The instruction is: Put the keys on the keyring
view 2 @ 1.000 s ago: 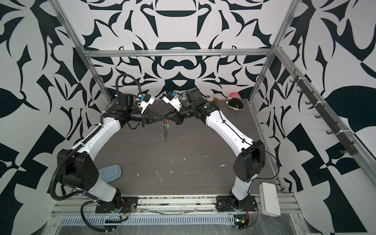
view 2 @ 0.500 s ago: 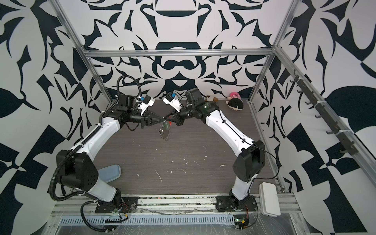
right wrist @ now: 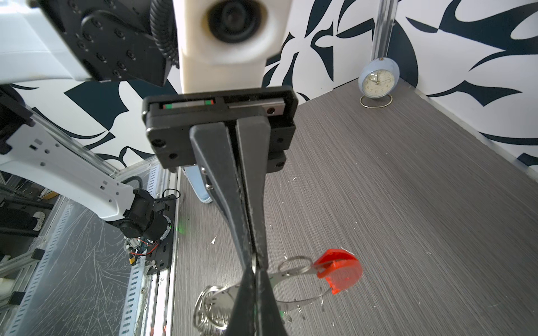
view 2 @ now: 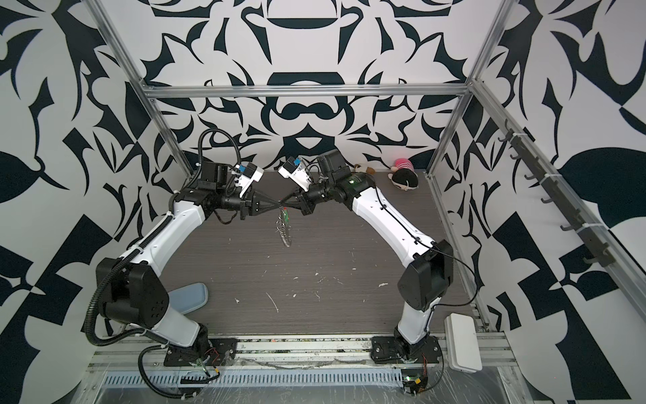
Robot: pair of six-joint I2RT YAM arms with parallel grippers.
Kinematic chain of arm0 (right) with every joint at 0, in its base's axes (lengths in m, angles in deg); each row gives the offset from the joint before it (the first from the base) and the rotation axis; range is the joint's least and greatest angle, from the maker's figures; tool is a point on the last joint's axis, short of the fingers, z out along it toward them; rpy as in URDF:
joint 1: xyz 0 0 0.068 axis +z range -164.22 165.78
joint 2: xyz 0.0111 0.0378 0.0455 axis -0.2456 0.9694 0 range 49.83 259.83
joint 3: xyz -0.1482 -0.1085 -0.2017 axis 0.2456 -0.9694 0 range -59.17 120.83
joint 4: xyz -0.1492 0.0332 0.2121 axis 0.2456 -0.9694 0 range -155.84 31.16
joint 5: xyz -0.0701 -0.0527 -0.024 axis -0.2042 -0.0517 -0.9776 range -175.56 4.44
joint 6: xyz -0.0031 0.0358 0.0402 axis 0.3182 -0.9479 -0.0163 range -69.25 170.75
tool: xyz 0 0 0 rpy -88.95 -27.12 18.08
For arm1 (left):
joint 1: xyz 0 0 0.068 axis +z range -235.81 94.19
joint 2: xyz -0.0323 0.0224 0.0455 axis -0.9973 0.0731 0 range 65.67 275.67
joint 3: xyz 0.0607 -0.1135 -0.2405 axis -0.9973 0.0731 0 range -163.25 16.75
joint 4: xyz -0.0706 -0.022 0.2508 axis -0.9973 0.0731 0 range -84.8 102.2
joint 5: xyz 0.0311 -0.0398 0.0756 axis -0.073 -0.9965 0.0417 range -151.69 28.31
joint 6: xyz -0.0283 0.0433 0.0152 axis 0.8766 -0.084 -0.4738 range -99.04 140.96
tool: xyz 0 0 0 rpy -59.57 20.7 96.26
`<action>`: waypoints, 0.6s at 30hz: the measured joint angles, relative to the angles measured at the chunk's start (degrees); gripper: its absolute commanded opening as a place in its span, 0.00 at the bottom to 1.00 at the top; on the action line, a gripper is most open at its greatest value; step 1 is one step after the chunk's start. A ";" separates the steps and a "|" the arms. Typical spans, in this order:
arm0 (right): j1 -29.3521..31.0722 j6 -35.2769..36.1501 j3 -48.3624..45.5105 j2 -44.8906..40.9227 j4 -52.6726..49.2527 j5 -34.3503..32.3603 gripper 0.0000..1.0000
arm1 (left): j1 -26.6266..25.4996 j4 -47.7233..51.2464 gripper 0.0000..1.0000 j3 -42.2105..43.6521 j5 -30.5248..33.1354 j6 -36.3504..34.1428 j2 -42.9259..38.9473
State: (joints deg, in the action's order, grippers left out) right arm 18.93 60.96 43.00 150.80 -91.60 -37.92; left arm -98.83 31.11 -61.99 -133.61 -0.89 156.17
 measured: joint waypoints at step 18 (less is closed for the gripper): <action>-7.34 -27.71 -19.41 -10.69 31.12 -3.13 0.38 | -2.47 -57.11 0.00 17.64 14.01 40.30 -2.38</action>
State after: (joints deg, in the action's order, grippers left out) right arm 11.58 33.25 23.60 140.11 -60.47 -41.05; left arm -101.30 -26.00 -44.35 -119.60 39.42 153.78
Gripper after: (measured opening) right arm 0.375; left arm 0.039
